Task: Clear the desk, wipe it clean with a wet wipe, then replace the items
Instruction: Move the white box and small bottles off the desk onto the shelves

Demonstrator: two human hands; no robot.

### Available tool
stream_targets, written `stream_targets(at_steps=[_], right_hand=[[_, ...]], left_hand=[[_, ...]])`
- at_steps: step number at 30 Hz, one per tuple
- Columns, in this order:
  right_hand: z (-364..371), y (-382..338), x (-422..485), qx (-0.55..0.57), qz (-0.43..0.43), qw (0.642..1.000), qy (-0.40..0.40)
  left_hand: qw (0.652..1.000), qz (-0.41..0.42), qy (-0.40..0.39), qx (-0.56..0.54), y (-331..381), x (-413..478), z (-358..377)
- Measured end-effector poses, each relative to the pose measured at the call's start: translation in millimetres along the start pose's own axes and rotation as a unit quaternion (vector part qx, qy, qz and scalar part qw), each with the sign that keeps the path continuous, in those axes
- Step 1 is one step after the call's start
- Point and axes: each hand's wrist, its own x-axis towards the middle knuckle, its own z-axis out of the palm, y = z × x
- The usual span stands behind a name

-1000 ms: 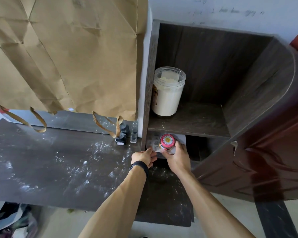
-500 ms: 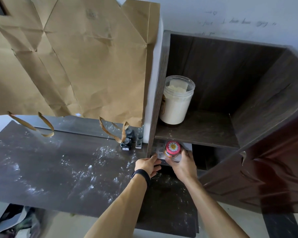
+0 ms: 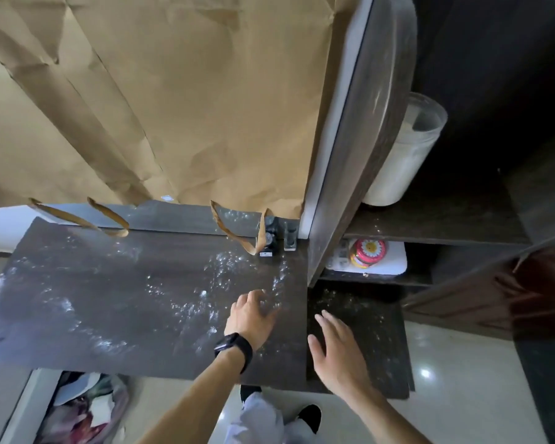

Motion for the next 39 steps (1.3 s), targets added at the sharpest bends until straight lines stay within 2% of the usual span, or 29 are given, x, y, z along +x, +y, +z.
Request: stream_targets(at_steps=[4,9,12,15,19,22,26,28,30,32,35,37,39], right_hand=[[51.2,-16.1,-0.4,-0.106,-0.011,0.992,-0.073],[81.8,-29.8,-1.0,-0.1,0.04,0.989,-0.104],[79.9,-33.0,-0.3,-0.09,0.048,0.988,-0.117],[71.7,-30.9,2.8,-0.088,0.046,0.984,-0.149],[65.5,-34.0,4.4,-0.087,0.056,0.981,-0.165],[65.2,-34.1,5.3,-0.098,0.063,0.979,-0.168],[61.3,-42.4,3.8,-0.104,0.076,0.976,-0.178],[53.9,-51.9,10.5,-0.097,0.09,0.978,-0.164],[43.4,-65.4,28.7,-0.065,0.105,0.986,-0.116],[34.7,-78.8,57.6,0.017,0.12,0.99,-0.065],[30.8,-93.8,114.9,0.121,0.161,0.979,0.018],[33.6,-102.3,155.2,0.124,0.217,0.967,0.055],[37.0,-108.4,187.8,0.107,0.276,0.954,0.054]], left_hand=[[0.995,0.048,0.006,0.088,-11.8,26.7,-7.8],[0.995,0.039,0.034,0.082,8.1,72.1,-11.0],[0.997,0.001,0.073,0.041,31.8,101.0,-10.6],[0.994,-0.071,0.086,0.003,49.7,123.2,-8.5],[0.99,-0.109,0.088,0.024,58.3,137.9,-7.3],[0.991,-0.095,0.08,0.042,58.0,140.9,-10.5],[0.996,-0.072,0.033,0.031,42.3,122.0,-23.1],[0.998,-0.051,0.019,0.027,25.1,102.1,-33.2],[0.999,-0.034,0.01,0.033,2.3,80.0,-43.2],[0.999,-0.029,0.02,0.03,-22.7,59.4,-51.1],[0.997,-0.052,0.053,-0.01,-58.7,34.3,-62.1],[0.994,-0.076,0.068,-0.026,-81.8,20.6,-69.3],[0.991,-0.097,0.09,-0.034,-102.6,7.0,-74.3]])
